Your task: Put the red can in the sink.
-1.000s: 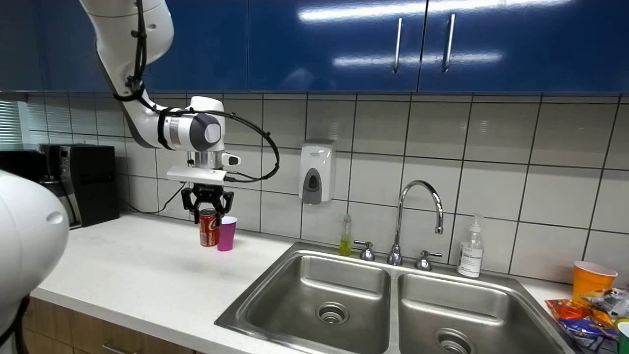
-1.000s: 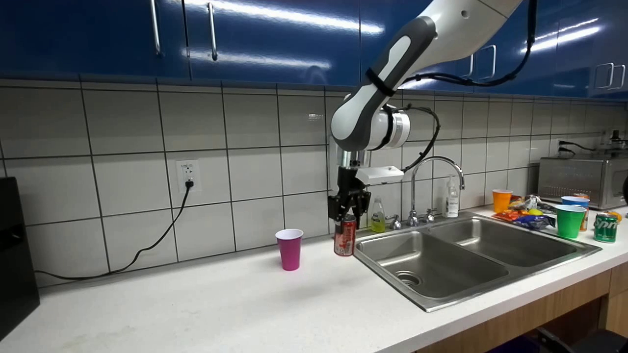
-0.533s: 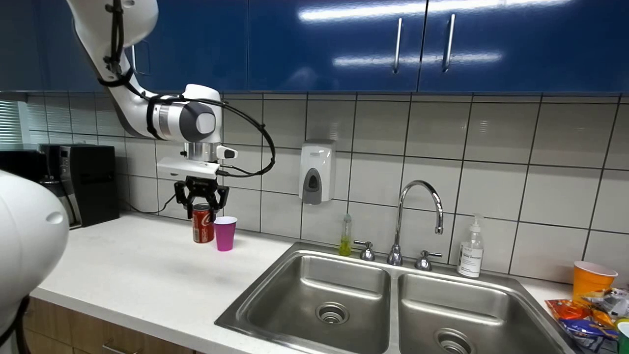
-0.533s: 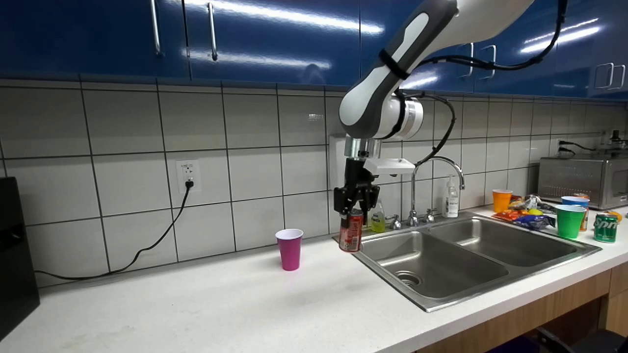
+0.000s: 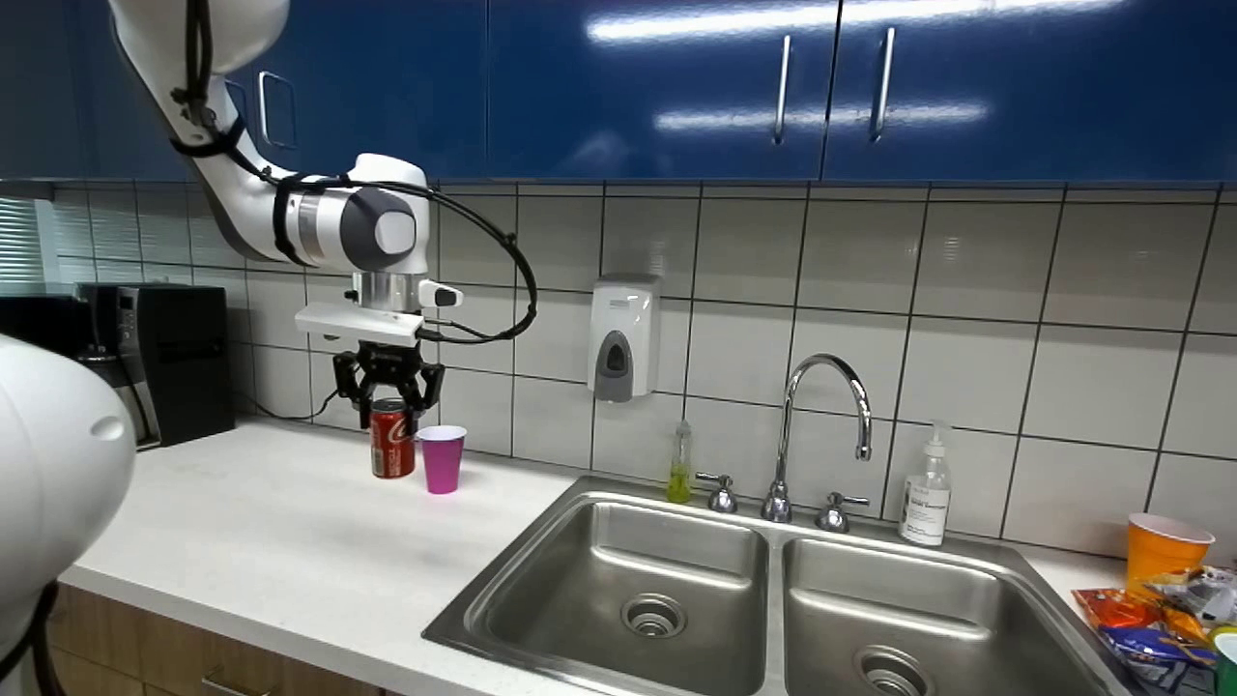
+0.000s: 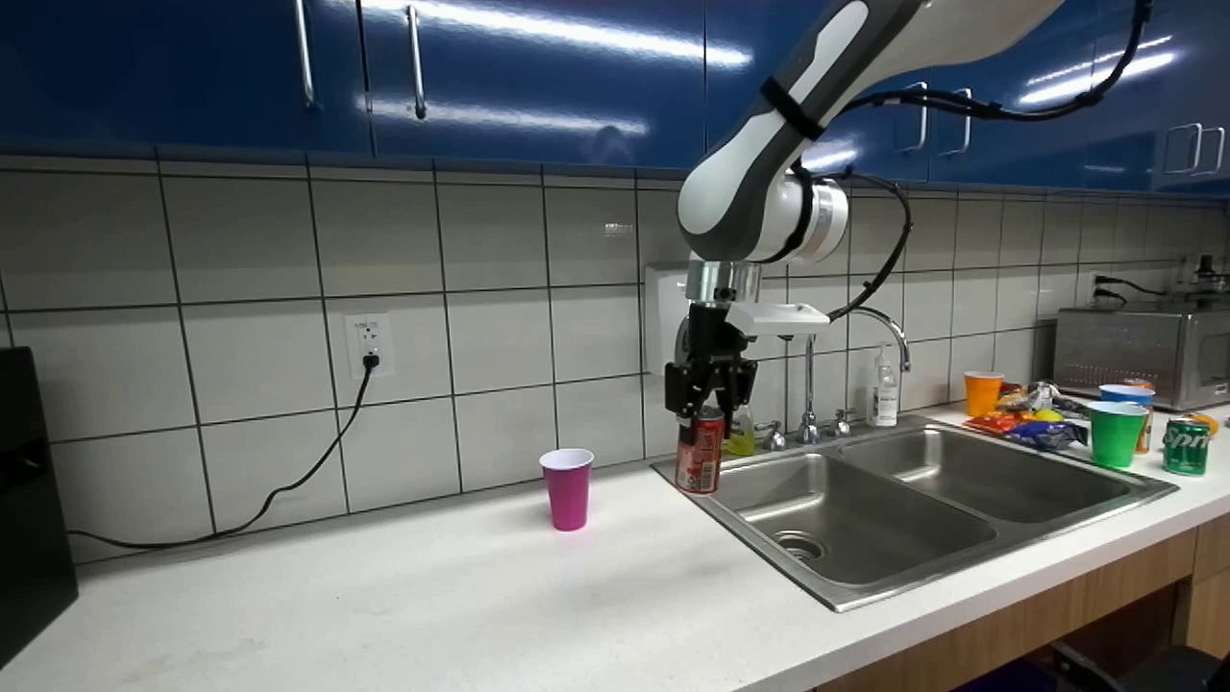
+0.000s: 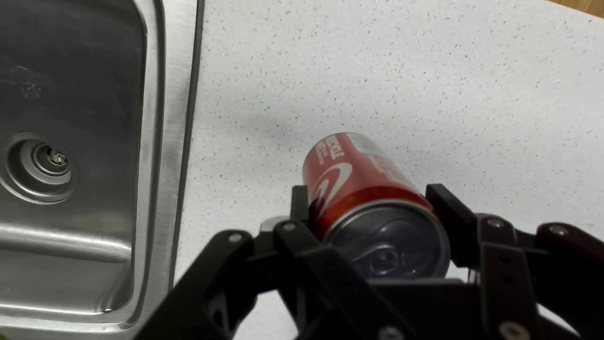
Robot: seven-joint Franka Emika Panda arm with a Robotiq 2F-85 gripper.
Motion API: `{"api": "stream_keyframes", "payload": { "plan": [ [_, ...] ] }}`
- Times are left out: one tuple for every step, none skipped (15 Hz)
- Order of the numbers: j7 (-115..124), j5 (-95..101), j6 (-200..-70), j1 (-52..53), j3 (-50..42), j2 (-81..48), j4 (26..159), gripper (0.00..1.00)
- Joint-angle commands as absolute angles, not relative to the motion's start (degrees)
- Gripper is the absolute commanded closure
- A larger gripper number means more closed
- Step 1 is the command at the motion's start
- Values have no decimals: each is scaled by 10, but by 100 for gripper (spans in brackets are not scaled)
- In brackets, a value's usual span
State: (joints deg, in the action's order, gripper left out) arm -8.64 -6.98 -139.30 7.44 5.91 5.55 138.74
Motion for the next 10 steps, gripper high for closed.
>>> {"api": "stream_keyframes", "payload": {
  "plan": [
    [-72,-74,-1375,72,56,89,1404,61],
    [-70,-73,-1375,71,55,92,1409,61],
    [-68,-72,-1375,69,52,94,1413,61],
    [-67,-71,-1374,69,50,97,1417,61],
    [-66,-69,-1375,67,47,99,1421,61],
    [-65,-69,-1375,66,44,102,1425,61],
    [-63,-67,-1376,64,41,104,1430,61],
    [-62,-65,-1376,62,37,107,1435,61],
    [-61,-63,-1377,60,33,109,1439,61],
    [-59,-61,-1377,57,30,112,1443,61]
  ]
}}
